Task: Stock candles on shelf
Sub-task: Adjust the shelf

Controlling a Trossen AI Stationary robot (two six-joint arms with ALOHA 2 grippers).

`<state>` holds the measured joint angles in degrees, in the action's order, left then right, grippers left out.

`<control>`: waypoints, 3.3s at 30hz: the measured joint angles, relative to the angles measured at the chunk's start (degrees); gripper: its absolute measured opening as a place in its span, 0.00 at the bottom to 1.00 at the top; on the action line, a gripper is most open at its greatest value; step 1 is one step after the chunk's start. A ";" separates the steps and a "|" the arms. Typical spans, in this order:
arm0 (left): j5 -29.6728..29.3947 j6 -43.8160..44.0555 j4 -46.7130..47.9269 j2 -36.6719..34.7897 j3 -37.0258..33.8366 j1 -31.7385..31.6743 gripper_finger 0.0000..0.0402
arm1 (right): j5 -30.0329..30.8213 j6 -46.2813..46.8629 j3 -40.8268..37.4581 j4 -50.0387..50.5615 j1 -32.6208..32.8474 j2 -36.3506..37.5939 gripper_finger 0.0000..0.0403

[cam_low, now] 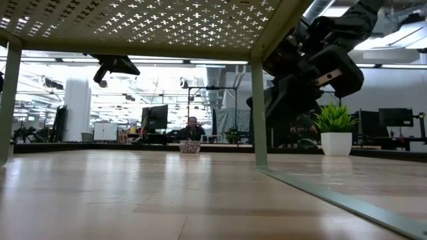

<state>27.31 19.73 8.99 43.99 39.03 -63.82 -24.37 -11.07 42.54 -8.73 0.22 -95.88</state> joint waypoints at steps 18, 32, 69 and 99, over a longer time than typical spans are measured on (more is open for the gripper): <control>0.00 0.68 0.02 0.00 0.00 -4.12 0.12 | -0.07 -2.81 -0.07 26.86 -11.24 18.37 0.56; -0.63 4.21 0.09 0.00 0.00 -4.12 0.15 | 5.55 6.24 13.08 10.40 -34.02 8.46 0.49; 10.29 7.41 2.57 17.87 -0.02 -2.48 0.06 | -0.77 -36.61 65.72 56.59 -50.39 -20.56 0.37; -0.67 10.59 2.49 9.73 -0.02 -2.46 0.03 | -27.73 -23.96 83.62 57.75 -56.36 -28.89 0.22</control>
<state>26.64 30.31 11.48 53.72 39.00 -66.28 -52.10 -35.03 126.16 49.02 -56.14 -124.76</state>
